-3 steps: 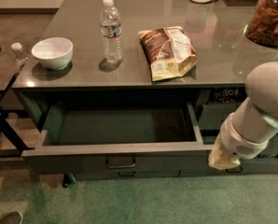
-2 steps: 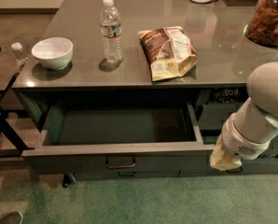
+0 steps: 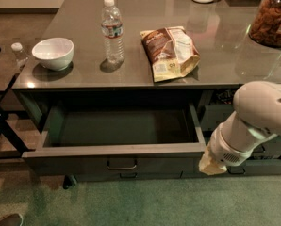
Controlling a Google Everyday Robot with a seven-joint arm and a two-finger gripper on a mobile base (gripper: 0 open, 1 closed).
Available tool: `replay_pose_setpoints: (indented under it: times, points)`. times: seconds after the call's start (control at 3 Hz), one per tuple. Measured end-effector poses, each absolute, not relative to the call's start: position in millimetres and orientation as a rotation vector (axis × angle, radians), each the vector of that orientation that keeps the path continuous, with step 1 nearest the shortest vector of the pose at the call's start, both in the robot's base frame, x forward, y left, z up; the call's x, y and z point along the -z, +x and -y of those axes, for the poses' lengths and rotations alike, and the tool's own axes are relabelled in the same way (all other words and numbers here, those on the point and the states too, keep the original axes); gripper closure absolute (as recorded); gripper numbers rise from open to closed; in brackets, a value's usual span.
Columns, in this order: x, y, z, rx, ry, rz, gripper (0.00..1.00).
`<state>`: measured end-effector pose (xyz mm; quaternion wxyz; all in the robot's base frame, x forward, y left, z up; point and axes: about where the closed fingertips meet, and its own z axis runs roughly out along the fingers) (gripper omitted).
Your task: Close top drawer
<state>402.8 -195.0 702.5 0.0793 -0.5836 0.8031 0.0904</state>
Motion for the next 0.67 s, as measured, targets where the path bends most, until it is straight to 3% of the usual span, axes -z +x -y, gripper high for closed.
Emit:
replay_pose_setpoints:
  times: [0.67]
  points:
    - [-664, 439, 182, -0.258, -1.735, -2.386, 1.0]
